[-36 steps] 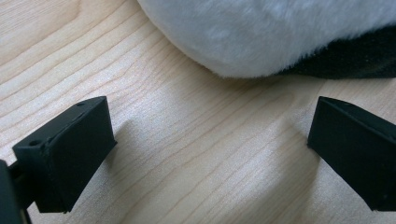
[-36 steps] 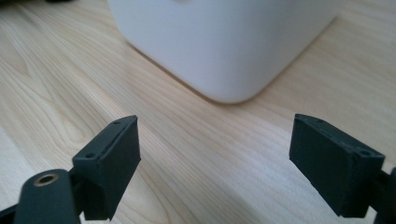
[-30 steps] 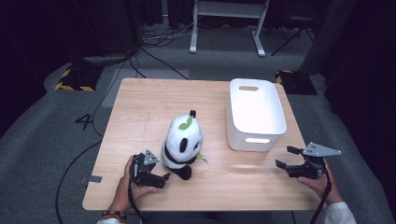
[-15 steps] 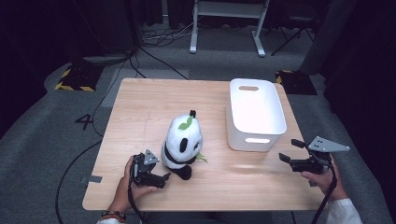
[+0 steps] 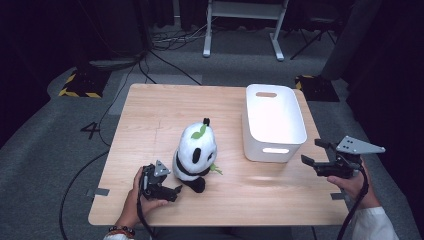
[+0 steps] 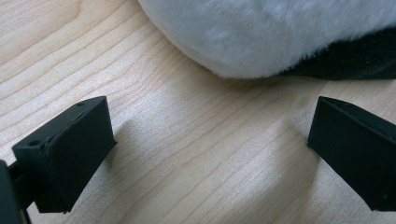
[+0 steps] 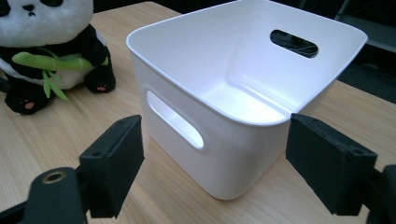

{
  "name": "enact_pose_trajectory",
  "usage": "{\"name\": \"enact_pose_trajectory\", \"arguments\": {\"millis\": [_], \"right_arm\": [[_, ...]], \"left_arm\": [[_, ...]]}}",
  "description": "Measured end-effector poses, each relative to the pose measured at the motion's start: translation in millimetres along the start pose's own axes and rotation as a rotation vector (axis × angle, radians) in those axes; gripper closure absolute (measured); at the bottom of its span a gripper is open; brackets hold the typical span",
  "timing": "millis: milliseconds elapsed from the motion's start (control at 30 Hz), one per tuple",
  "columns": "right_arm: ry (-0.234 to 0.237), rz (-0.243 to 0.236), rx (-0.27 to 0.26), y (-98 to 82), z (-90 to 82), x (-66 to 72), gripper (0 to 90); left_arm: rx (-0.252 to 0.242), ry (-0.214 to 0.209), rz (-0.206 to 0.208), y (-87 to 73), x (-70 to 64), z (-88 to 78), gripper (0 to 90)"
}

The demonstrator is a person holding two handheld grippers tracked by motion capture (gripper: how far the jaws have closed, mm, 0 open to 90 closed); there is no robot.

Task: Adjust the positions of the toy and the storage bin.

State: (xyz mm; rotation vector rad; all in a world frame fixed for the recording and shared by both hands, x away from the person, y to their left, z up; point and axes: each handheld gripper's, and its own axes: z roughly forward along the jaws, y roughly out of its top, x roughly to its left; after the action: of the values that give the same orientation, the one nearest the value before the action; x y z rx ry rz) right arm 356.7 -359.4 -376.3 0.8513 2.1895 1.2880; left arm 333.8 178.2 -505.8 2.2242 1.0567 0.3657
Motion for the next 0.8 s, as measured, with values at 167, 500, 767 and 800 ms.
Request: {"name": "enact_pose_trajectory", "arguments": {"millis": [167,500,767,800], "right_arm": [[0.006,-0.019,0.005,5.5,5.6,6.1,19.9],[0.058,-0.055,0.032,18.9,26.8,19.1,23.2],[0.122,-0.083,0.050,25.3,49.0,31.5,31.6],[0.130,-0.086,0.051,26.3,50.6,32.5,31.5]], "left_arm": [[0.000,0.000,0.000,0.0,0.0,0.0,0.5],[-0.001,0.003,-0.001,0.0,-0.3,0.0,0.5],[0.000,0.003,-0.001,0.0,-0.3,0.0,0.5],[0.001,0.004,0.000,0.0,-0.3,-0.1,0.5]]}}
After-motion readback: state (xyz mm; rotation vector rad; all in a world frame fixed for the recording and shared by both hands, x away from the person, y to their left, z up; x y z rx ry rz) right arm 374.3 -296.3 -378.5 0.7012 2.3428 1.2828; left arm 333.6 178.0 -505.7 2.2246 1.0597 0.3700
